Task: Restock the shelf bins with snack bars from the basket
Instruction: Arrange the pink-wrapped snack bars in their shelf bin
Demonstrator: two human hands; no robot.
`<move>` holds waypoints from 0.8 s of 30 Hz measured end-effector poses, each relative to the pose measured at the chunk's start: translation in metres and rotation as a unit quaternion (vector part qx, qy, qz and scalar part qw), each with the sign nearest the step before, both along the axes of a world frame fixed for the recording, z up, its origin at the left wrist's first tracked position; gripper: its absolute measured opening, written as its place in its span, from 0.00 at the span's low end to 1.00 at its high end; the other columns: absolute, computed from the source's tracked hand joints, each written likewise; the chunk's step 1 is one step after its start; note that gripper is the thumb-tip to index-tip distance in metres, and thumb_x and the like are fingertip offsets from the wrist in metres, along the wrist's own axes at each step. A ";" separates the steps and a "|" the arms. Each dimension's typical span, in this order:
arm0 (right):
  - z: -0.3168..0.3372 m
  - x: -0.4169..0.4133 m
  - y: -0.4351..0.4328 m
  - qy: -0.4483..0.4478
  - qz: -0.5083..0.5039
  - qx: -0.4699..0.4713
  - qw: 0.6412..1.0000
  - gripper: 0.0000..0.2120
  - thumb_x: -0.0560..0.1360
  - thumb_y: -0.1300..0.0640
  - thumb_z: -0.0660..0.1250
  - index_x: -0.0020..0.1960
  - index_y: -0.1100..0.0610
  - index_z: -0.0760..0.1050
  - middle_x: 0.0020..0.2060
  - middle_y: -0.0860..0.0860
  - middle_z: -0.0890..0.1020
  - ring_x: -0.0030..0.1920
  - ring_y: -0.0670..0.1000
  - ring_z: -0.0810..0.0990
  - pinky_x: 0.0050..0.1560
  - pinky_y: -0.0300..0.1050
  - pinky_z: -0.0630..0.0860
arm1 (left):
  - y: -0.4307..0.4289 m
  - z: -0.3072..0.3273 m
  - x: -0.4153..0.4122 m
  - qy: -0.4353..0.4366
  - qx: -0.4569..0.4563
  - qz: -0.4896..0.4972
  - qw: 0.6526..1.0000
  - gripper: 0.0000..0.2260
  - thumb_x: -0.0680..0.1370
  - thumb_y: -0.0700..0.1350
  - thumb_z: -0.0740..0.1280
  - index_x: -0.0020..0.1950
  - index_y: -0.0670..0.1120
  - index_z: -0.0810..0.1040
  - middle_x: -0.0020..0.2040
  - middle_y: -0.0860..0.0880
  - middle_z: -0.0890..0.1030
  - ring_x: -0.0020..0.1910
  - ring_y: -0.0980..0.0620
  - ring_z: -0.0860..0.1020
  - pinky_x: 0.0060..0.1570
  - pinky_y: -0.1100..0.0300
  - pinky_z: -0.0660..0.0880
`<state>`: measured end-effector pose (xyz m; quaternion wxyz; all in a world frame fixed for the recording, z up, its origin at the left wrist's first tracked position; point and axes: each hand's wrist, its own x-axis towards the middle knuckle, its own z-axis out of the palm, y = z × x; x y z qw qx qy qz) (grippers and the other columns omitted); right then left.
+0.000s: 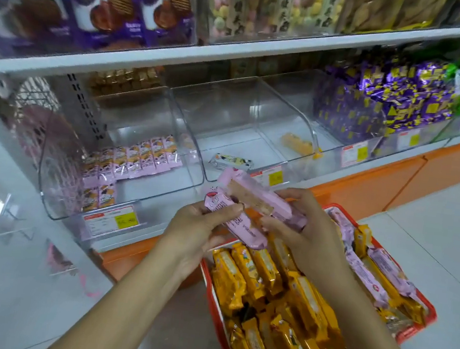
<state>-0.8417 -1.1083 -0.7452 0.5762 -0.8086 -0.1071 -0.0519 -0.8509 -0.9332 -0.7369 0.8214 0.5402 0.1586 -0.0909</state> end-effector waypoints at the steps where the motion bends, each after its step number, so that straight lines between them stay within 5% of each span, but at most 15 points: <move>1: 0.001 0.003 0.004 0.012 -0.003 0.038 0.999 0.15 0.72 0.60 0.73 0.57 0.57 0.75 0.41 0.46 0.82 0.36 0.39 0.79 0.36 0.30 0.72 | 0.007 0.002 -0.001 -0.001 -0.010 0.009 1.000 0.12 0.64 0.38 0.70 0.47 0.40 0.81 0.43 0.44 0.84 0.40 0.50 0.82 0.45 0.56 0.80; 4: 0.007 0.012 0.015 0.106 -0.009 0.189 0.976 0.11 0.76 0.63 0.67 0.56 0.67 0.74 0.32 0.52 0.76 0.27 0.43 0.74 0.29 0.34 0.71 | 0.024 0.010 -0.005 -0.005 -0.073 0.024 0.997 0.13 0.69 0.33 0.67 0.53 0.35 0.77 0.51 0.38 0.80 0.46 0.46 0.78 0.49 0.54 0.78; 8: 0.012 0.017 0.027 0.201 0.005 0.288 0.936 0.12 0.79 0.54 0.62 0.45 0.61 0.79 0.30 0.54 0.77 0.30 0.51 0.76 0.32 0.42 0.72 | 0.041 0.014 -0.011 -0.020 -0.142 0.017 0.989 0.11 0.62 0.31 0.65 0.43 0.32 0.78 0.52 0.35 0.79 0.43 0.45 0.81 0.52 0.50 0.77; 11: 0.021 0.018 0.038 0.262 0.063 0.321 0.908 0.15 0.80 0.51 0.59 0.50 0.61 0.78 0.32 0.57 0.79 0.29 0.52 0.75 0.30 0.41 0.73 | 0.052 0.015 -0.015 -0.034 -0.143 -0.001 0.989 0.16 0.60 0.28 0.65 0.46 0.31 0.77 0.50 0.35 0.80 0.49 0.42 0.79 0.53 0.50 0.77; 16: 0.027 0.018 0.056 0.358 0.160 0.264 0.881 0.16 0.80 0.52 0.58 0.50 0.61 0.81 0.41 0.57 0.83 0.31 0.50 0.74 0.29 0.38 0.73 | 0.067 0.014 -0.012 -0.034 -0.136 0.005 0.990 0.23 0.58 0.24 0.65 0.53 0.30 0.72 0.56 0.33 0.76 0.62 0.35 0.74 0.59 0.39 0.72; 19: 0.028 0.019 0.058 0.363 0.157 0.216 0.893 0.18 0.81 0.59 0.58 0.40 0.58 0.84 0.33 0.53 0.82 0.33 0.48 0.75 0.34 0.39 0.70 | 0.073 0.014 -0.013 -0.040 -0.153 -0.006 0.987 0.29 0.59 0.26 0.66 0.60 0.37 0.69 0.64 0.31 0.72 0.65 0.36 0.73 0.62 0.39 0.70; 22: 0.032 0.024 0.066 0.318 0.179 0.085 0.927 0.10 0.81 0.62 0.58 0.51 0.63 0.78 0.33 0.52 0.77 0.29 0.45 0.71 0.28 0.35 0.66 | 0.071 0.019 -0.017 -0.035 -0.143 -0.025 0.989 0.10 0.62 0.26 0.65 0.40 0.35 0.78 0.58 0.34 0.76 0.63 0.35 0.72 0.66 0.40 0.68; 24: 0.041 0.033 0.076 0.272 0.188 -0.053 0.942 0.08 0.80 0.64 0.60 0.52 0.62 0.78 0.35 0.53 0.79 0.30 0.48 0.73 0.30 0.37 0.68 | 0.067 0.020 -0.013 -0.029 -0.127 -0.024 0.991 0.09 0.64 0.26 0.64 0.35 0.38 0.80 0.48 0.37 0.80 0.56 0.36 0.75 0.67 0.42 0.67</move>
